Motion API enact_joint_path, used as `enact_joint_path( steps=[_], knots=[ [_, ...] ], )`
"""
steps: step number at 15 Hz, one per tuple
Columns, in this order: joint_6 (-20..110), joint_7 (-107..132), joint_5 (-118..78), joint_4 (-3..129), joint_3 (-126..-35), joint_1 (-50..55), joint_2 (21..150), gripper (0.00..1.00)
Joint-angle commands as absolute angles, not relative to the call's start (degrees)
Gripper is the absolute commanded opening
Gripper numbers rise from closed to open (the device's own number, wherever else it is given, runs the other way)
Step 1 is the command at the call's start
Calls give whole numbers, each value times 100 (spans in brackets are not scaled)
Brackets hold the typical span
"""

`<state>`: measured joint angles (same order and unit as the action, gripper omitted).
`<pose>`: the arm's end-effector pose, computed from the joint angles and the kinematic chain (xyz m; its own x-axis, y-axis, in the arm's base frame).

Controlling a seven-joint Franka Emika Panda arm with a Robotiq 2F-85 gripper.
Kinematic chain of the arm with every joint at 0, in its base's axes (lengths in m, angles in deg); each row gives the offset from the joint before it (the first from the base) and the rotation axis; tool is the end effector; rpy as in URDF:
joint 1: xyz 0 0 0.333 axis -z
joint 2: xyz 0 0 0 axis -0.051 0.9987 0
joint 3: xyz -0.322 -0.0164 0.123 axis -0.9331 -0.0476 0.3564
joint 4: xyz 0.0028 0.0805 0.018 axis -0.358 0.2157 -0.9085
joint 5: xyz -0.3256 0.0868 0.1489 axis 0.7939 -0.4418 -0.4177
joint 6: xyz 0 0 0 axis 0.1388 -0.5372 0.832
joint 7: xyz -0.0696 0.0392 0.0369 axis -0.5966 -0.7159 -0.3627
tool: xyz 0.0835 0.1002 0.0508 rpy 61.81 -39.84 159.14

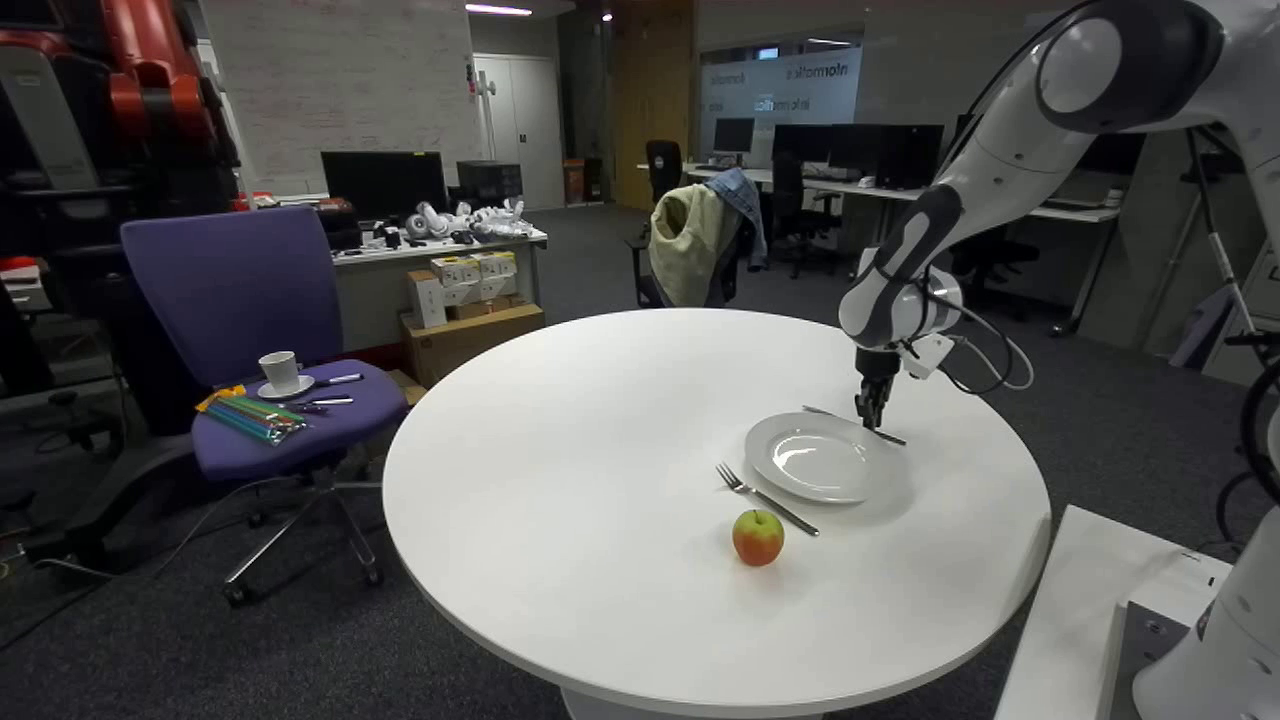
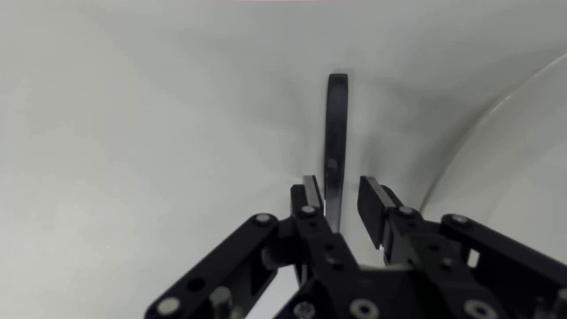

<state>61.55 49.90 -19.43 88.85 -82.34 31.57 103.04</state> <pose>0.4829 -0.3313 0.1529 0.9968 0.0459 -0.0658 0.0497 -0.9971 0.0582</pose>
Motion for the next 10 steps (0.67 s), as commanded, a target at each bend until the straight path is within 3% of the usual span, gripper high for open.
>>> enact_joint_path(
  steps=[1,8,10],
  knots=[
    [6270,5214,-2028,8886,-8148,3299,10243,48],
    [6287,5225,-2051,8923,-8140,3322,10167,36],
    [6313,5222,-2045,8940,-8152,3327,10129,41]
  ],
)
